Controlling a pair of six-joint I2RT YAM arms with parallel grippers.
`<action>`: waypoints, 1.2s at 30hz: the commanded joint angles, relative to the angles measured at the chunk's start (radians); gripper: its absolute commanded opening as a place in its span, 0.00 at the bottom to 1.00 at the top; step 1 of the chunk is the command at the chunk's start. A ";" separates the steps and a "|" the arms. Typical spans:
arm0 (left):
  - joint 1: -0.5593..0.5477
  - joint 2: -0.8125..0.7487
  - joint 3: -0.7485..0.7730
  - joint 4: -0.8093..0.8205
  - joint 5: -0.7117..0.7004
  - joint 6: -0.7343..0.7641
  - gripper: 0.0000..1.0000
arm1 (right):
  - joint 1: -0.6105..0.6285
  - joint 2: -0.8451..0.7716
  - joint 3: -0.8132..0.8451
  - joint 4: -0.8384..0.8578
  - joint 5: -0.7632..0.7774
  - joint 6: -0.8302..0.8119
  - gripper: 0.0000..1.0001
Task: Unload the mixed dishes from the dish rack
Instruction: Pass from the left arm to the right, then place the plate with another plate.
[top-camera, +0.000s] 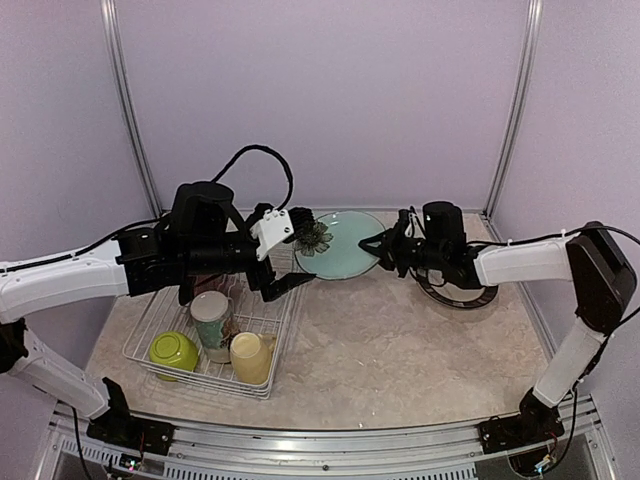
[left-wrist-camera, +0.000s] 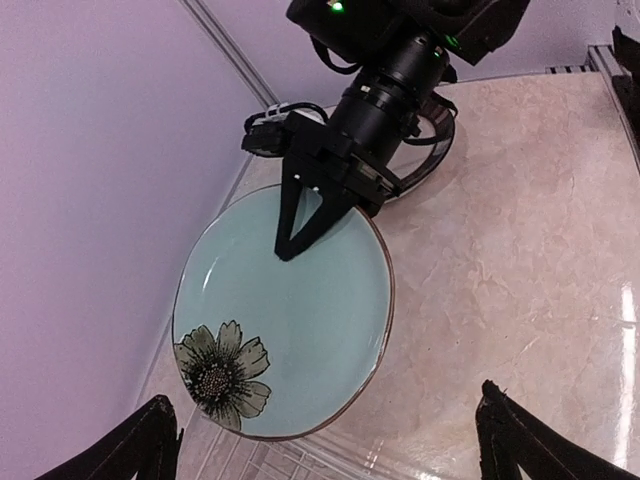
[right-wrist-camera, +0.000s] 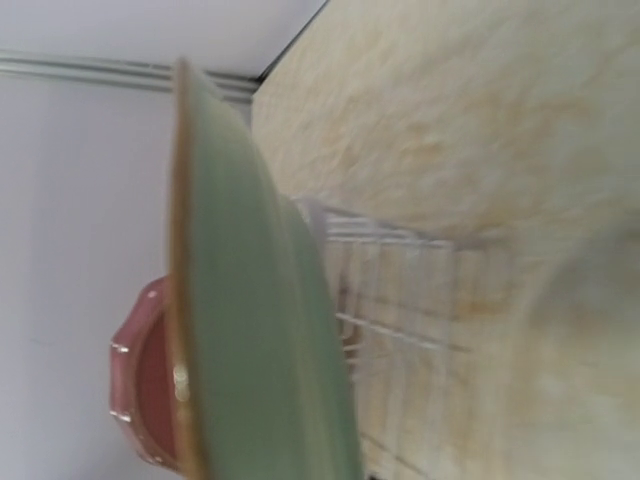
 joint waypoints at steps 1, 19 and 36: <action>0.044 -0.059 0.039 -0.031 0.084 -0.180 0.99 | -0.062 -0.154 -0.098 0.059 0.014 -0.101 0.00; 0.191 -0.122 0.079 0.026 -0.032 -0.524 0.99 | -0.567 -0.582 -0.363 -0.311 -0.046 -0.304 0.00; 0.191 -0.107 0.086 0.017 -0.031 -0.554 0.99 | -0.753 -0.374 -0.370 -0.245 -0.236 -0.349 0.00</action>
